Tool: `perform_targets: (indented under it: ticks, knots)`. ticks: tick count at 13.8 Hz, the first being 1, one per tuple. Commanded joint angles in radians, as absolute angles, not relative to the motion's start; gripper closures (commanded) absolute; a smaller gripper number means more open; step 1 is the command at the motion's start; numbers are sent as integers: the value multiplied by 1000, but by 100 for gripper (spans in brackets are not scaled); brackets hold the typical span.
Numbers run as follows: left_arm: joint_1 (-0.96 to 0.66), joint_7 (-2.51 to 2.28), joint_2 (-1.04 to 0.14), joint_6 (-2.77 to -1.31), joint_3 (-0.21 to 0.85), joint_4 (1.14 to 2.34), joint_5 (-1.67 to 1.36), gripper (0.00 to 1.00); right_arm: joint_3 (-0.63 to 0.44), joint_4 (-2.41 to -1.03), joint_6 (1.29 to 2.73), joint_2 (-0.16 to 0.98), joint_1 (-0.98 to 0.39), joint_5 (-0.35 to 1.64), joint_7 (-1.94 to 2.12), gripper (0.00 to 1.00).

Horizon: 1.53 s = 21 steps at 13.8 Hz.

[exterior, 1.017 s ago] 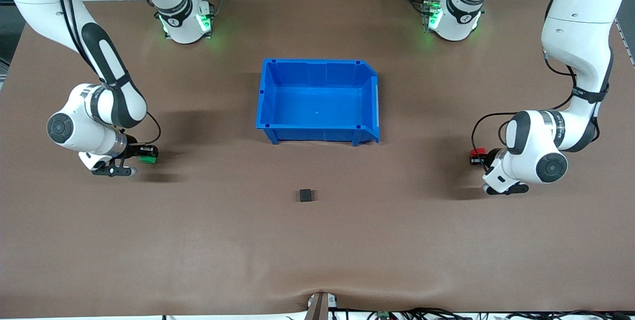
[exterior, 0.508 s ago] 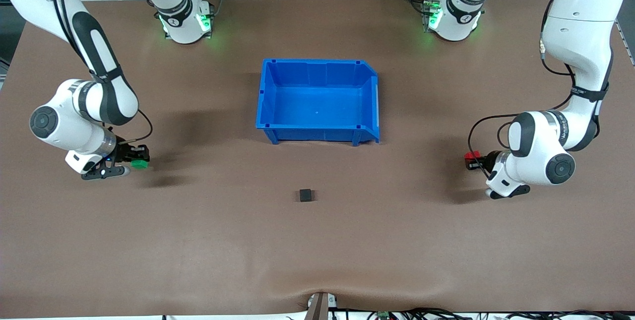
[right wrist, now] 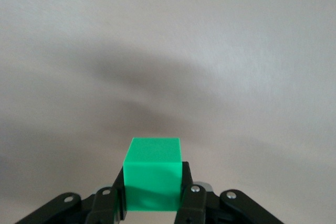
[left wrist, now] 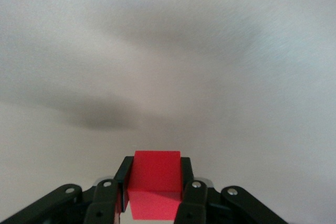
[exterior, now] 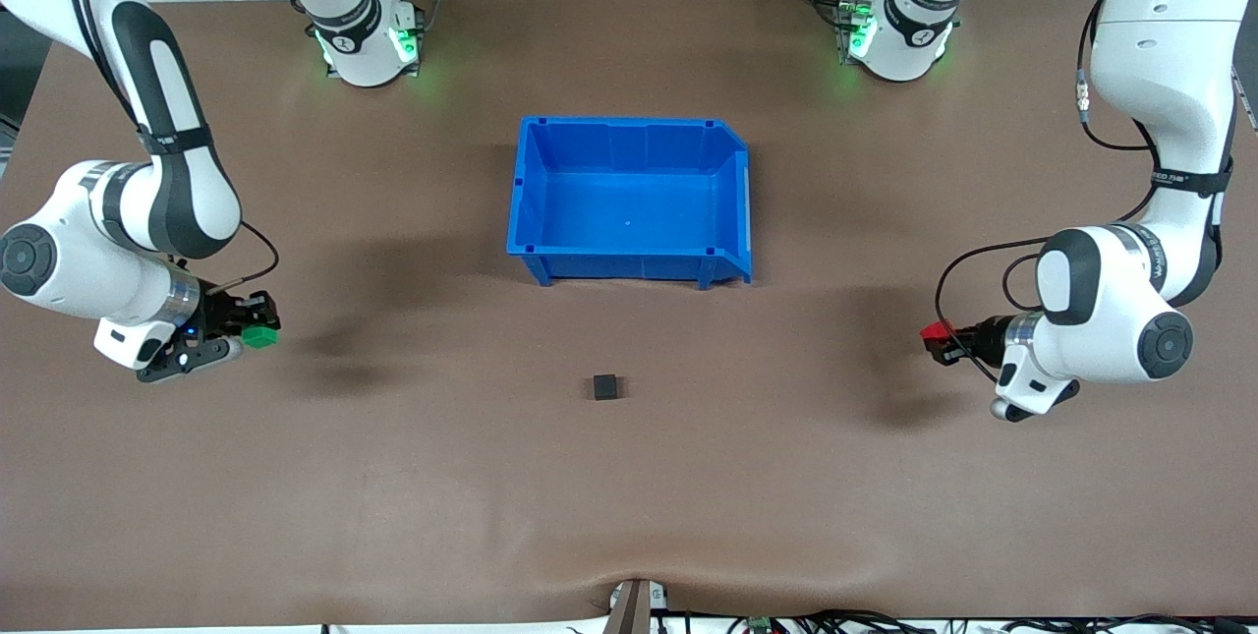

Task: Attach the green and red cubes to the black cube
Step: 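Carry the red cube with the left gripper toward the black cube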

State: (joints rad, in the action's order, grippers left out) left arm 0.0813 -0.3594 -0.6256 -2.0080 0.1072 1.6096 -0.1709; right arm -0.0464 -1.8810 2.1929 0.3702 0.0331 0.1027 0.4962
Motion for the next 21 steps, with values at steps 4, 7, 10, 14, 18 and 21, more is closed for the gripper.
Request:
perform_targets:
  ticks: [4, 7, 10, 14, 18, 21]
  knots:
    - [-64, -693, -715, -1961, 94, 1411, -265, 100, -48, -1807, 2180, 393, -1, 103, 713, 100]
    - [-115, -991, -725, -1939, 95, 1361, -271, 100, -48, -1737, 2178, 426, -28, 103, 843, 100]
    - [-185, -1395, -764, -2032, 104, 1318, -281, 100, -48, -1720, 2183, 456, -51, 109, 978, 100]
    - [-264, -1504, -810, -2092, 107, 1313, -365, 100, -46, -1690, 2186, 472, -80, 115, 1089, 100]
    - [-325, -1583, -870, -2238, 107, 1313, -423, 100, -29, -1687, 2189, 488, -90, 115, 1126, 100]
    - [-388, -1632, -899, -2279, 101, 1310, -423, 100, -8, -1658, 2195, 515, -91, 138, 1219, 100]
